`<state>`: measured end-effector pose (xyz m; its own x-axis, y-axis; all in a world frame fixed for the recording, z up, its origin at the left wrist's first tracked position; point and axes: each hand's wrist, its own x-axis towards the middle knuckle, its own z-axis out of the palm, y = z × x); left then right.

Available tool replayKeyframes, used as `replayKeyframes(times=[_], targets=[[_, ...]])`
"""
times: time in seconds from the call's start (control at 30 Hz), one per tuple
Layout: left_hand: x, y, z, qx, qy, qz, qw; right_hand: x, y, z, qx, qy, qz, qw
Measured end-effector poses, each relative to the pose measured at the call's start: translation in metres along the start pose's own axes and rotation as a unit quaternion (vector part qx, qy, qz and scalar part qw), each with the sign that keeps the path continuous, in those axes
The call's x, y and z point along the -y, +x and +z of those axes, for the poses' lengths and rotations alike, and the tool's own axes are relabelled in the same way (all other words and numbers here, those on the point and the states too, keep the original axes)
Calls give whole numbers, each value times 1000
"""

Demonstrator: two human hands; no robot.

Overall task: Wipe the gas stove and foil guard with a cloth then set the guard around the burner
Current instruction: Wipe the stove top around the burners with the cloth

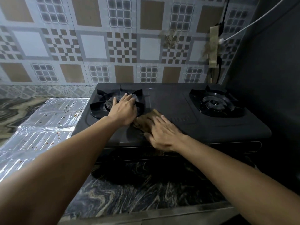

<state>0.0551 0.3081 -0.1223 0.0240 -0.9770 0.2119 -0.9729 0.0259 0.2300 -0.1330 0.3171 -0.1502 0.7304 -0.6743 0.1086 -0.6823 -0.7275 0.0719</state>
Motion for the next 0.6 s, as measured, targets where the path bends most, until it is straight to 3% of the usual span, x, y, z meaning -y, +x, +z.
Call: replayKeyframes(times=[0.17,0.33,0.6], targets=[[-9,10,-1,-12,-5,-7,1000,-4,5,15,16,28,-2,999],[-38,12,11,-8,-8,0,1000,-26,-21,18,-20,37,20,999],[-100,7,39,70,-7,35,997,-141,-106,21,-11,14,131,991]])
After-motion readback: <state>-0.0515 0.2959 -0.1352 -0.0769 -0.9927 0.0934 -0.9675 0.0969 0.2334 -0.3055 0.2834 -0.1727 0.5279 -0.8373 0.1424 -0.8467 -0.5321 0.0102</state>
